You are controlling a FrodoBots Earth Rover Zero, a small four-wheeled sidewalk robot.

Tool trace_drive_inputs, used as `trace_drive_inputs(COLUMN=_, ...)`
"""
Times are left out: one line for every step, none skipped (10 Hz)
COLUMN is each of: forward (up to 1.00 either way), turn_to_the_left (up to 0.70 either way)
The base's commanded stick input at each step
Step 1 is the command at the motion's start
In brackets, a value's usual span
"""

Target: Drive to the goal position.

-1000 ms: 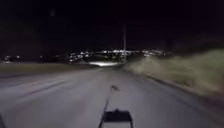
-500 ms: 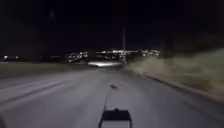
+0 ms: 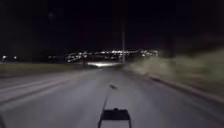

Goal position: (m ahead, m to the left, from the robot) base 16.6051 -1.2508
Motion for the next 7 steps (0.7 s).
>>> trace_drive_inputs(forward=0.70, turn_to_the_left=0.00)
trace_drive_inputs(forward=0.70, turn_to_the_left=0.00)
trace_drive_inputs(forward=0.70, turn_to_the_left=0.00)
trace_drive_inputs(forward=0.70, turn_to_the_left=0.00)
trace_drive_inputs(forward=0.70, turn_to_the_left=0.00)
trace_drive_inputs(forward=0.70, turn_to_the_left=0.00)
trace_drive_inputs(forward=0.70, turn_to_the_left=0.00)
